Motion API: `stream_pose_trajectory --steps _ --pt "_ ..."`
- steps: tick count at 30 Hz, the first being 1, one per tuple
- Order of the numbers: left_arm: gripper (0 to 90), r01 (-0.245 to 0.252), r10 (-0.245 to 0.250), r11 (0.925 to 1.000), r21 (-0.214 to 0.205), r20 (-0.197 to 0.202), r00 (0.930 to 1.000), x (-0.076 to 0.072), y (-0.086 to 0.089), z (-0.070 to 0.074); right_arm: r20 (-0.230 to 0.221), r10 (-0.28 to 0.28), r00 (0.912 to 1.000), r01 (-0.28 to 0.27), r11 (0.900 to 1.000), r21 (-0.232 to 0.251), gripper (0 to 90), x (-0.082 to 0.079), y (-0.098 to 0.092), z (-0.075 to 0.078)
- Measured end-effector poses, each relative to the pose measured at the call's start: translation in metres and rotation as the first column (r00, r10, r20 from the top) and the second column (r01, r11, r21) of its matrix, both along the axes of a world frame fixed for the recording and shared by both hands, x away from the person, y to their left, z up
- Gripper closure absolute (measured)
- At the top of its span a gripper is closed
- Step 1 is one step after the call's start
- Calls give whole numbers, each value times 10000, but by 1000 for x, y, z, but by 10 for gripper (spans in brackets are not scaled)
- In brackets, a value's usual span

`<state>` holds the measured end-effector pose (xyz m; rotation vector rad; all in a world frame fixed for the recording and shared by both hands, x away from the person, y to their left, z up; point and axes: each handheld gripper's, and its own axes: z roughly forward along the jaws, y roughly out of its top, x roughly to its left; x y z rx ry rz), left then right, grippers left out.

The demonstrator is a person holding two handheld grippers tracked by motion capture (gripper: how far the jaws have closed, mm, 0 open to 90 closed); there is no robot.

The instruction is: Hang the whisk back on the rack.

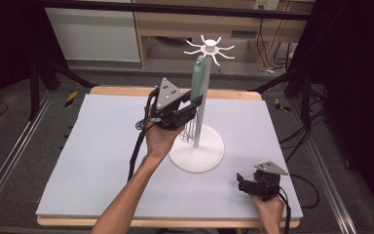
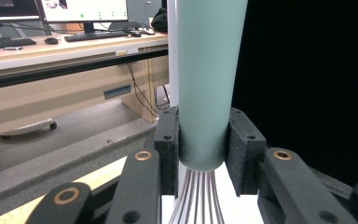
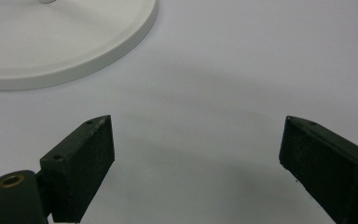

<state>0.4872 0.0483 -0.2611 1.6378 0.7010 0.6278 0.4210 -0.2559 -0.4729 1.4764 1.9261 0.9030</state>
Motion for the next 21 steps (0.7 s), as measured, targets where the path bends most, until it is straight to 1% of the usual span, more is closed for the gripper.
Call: stream_pose_trajectory --steps 4,7,9,15,19,21 --pt "634 7 -7 10000 -52 -32 10000 -1 0 0 23 18 10000 -18 10000 -16 107 0 0 0" --pt "617 10 -10 10000 85 11 10000 -2 0 0 25 15 10000 -14 10000 -19 107 0 0 0" --pt "599 10 -10 10000 31 9 10000 -2 1 0 26 24 10000 -24 10000 -18 107 0 0 0" --pt "540 171 -170 9998 46 -141 9998 -6 9 -5 4 -5 10000 5 10000 -27 107 0 0 0" --pt "491 167 -165 9998 128 -232 9996 -10 19 -14 29 -38 10000 38 10000 -26 106 0 -1 0" --pt "477 163 -161 9998 89 -297 9994 -12 23 -19 31 -62 10000 61 10000 6 106 0 -1 0"
